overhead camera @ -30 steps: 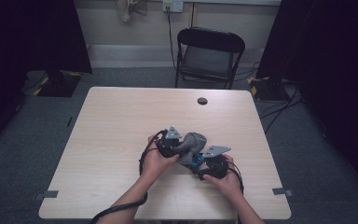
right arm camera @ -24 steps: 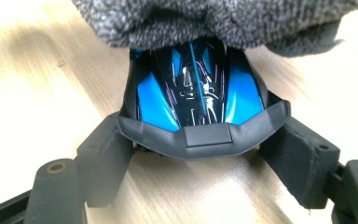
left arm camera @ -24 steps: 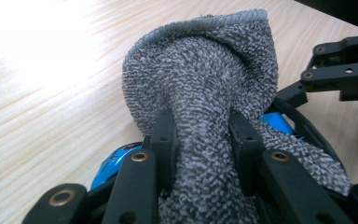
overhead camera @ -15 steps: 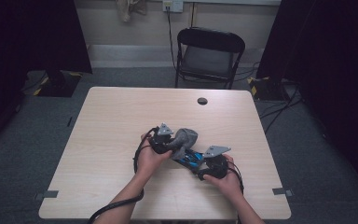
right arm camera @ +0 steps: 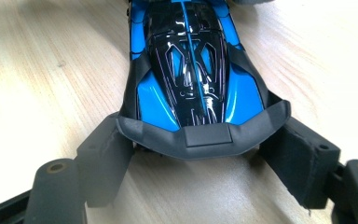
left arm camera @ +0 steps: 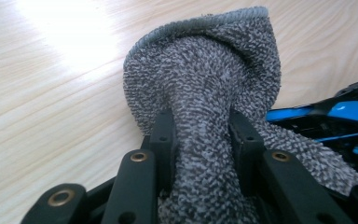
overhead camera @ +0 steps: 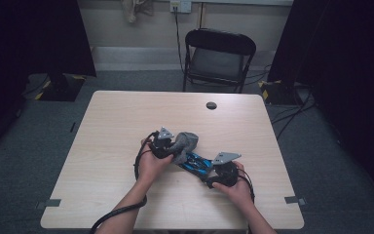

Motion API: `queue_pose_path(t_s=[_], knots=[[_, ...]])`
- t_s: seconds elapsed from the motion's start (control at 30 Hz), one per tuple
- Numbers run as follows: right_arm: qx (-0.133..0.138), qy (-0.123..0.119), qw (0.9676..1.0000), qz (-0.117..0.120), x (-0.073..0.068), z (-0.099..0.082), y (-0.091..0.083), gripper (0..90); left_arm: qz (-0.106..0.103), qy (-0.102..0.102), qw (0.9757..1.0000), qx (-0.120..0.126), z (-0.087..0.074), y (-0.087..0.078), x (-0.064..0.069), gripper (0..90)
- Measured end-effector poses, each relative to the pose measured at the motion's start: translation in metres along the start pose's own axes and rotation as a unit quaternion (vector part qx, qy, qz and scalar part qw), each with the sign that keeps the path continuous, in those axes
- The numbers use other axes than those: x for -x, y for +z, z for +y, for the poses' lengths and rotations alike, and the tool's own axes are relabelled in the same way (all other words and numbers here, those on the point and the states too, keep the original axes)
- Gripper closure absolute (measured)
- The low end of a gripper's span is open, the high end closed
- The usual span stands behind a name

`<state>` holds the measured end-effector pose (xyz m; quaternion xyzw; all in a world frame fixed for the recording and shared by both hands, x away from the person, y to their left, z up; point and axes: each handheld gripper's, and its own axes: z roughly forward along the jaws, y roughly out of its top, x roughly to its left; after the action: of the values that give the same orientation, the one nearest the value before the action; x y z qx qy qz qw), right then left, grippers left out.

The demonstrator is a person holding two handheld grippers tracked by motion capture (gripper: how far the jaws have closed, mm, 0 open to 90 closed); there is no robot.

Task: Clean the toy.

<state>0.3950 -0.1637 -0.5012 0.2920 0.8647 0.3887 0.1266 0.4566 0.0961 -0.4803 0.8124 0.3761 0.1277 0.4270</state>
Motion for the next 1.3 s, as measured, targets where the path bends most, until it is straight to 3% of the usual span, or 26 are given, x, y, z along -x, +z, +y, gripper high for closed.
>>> queue_pose_path(t_s=[0.27,0.37,0.53,0.7,0.97,1.13,1.3], knots=[[0.0,0.0,1.0,0.0,0.0,0.0,0.0,25.6,0.028,-0.009,0.9995,-0.009,-0.004,-0.006,-0.012,67.9],[0.0,0.0,1.0,0.0,0.0,0.0,0.0,25.6,0.023,-0.008,0.9997,-0.003,-0.005,-0.009,-0.009,68.0],[0.0,0.0,1.0,0.0,0.0,0.0,0.0,25.6,0.0,0.001,0.9999,0.012,0.0,-0.013,0.004,68.0],[0.0,0.0,1.0,0.0,0.0,0.0,0.0,25.6,-0.028,0.018,0.999,0.029,0.01,-0.016,0.026,68.0],[0.0,0.0,1.0,0.0,0.0,0.0,0.0,25.6,-0.083,0.047,0.9953,0.019,0.014,-0.005,0.067,67.9],[0.0,0.0,1.0,0.0,0.0,0.0,0.0,25.6,-0.092,0.058,0.994,0.015,0.008,0.007,0.081,67.4],[0.0,0.0,1.0,0.0,0.0,0.0,0.0,25.6,-0.087,0.062,0.9942,0.013,0.009,0.006,0.078,67.5]])
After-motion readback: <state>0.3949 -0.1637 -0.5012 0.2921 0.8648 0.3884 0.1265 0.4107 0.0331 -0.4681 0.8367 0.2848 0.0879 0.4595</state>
